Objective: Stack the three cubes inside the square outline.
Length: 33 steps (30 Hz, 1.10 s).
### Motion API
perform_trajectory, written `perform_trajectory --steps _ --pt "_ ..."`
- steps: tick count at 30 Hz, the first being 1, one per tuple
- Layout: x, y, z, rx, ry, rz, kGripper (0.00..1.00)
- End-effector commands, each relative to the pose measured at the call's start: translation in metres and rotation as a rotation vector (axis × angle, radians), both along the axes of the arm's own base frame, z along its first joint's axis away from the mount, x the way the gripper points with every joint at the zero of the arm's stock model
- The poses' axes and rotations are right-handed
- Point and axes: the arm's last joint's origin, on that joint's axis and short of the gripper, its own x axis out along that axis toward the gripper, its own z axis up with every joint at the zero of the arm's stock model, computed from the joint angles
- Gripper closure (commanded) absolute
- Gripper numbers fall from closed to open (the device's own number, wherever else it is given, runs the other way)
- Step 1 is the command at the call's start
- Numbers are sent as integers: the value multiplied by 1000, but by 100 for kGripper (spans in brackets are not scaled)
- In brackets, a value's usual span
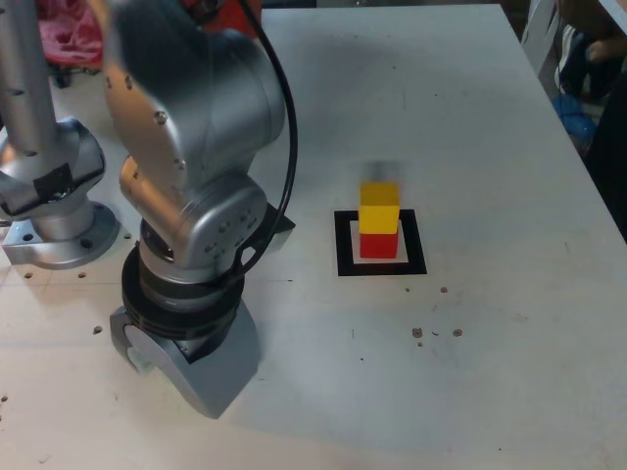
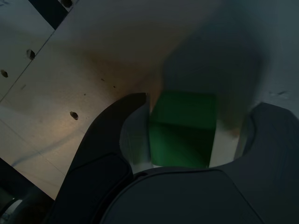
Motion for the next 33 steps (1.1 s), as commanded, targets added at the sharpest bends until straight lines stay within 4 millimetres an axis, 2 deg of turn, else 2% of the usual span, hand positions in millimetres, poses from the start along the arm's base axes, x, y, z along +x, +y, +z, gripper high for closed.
perform_trajectory --steps 1,8,14,17,25,28,33 --pt "-1 0 -3 0 7 0 69" --pt "-7 5 -1 -11 17 5 72" --pt "-5 4 4 -19 -14 0 89" --pt "-3 3 13 -18 -29 -3 94" --pt "8 5 63 38 -22 12 96" --pt "23 13 88 45 -37 40 96" --pt "59 39 129 21 -80 118 96"
